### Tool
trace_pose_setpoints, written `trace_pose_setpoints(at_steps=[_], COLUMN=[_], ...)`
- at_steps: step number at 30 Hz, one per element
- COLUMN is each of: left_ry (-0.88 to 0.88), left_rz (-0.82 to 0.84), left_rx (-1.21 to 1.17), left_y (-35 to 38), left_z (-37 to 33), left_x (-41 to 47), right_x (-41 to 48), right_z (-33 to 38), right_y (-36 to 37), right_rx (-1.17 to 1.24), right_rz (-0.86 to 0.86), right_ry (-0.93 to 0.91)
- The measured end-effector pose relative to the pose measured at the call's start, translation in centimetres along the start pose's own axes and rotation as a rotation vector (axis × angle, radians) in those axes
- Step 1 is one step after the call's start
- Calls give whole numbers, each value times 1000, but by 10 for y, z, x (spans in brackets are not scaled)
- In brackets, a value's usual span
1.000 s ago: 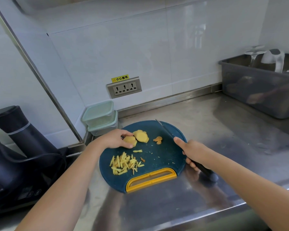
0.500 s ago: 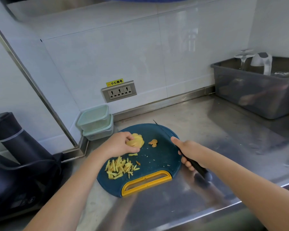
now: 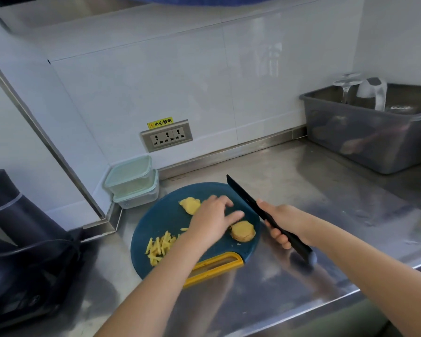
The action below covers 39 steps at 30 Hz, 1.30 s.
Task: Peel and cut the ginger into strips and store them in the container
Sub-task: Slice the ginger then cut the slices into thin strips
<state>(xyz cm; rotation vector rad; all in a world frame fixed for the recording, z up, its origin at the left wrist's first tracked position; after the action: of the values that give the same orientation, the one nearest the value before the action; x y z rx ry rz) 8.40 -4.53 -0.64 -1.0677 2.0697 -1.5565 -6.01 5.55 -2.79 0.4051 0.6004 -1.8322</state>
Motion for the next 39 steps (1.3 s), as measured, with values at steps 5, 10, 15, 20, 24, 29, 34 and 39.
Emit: trace_pose_setpoints(at_steps=[5, 10, 15, 20, 24, 29, 34, 39], left_ry=[70, -21, 98, 209, 153, 22, -32, -37], left_rz=[58, -111, 160, 146, 74, -73, -110, -104], left_rx=[109, 223, -116, -21, -114, -129, -173, -212], left_y=[2, -11, -2, 14, 20, 19, 24, 21], left_z=[25, 41, 4, -5, -4, 7, 11, 15], left_x=[23, 31, -6, -22, -24, -14, -13, -12], right_x=[1, 2, 1, -1, -2, -3, -3, -3], right_z=[-3, -4, -3, -3, -2, 1, 0, 0], right_y=[1, 0, 2, 5, 5, 5, 7, 9], right_rx=[27, 30, 29, 19, 7, -13, -27, -42], right_rz=[13, 7, -5, -23, -24, -20, -36, -47], right_ry=[3, 11, 10, 15, 20, 38, 29, 21])
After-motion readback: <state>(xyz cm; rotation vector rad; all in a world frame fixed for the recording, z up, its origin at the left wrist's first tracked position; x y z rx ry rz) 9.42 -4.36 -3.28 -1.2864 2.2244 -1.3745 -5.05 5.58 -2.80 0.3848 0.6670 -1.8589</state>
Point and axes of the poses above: each hand's wrist, its own x-axis towards the middle knuckle, its own y-axis out of the palm, z = x × y, the point moved 3 cm from there along x, towards the middle knuckle, and after that the axes turned 2 degrees about -z, right-handed, at the moved point
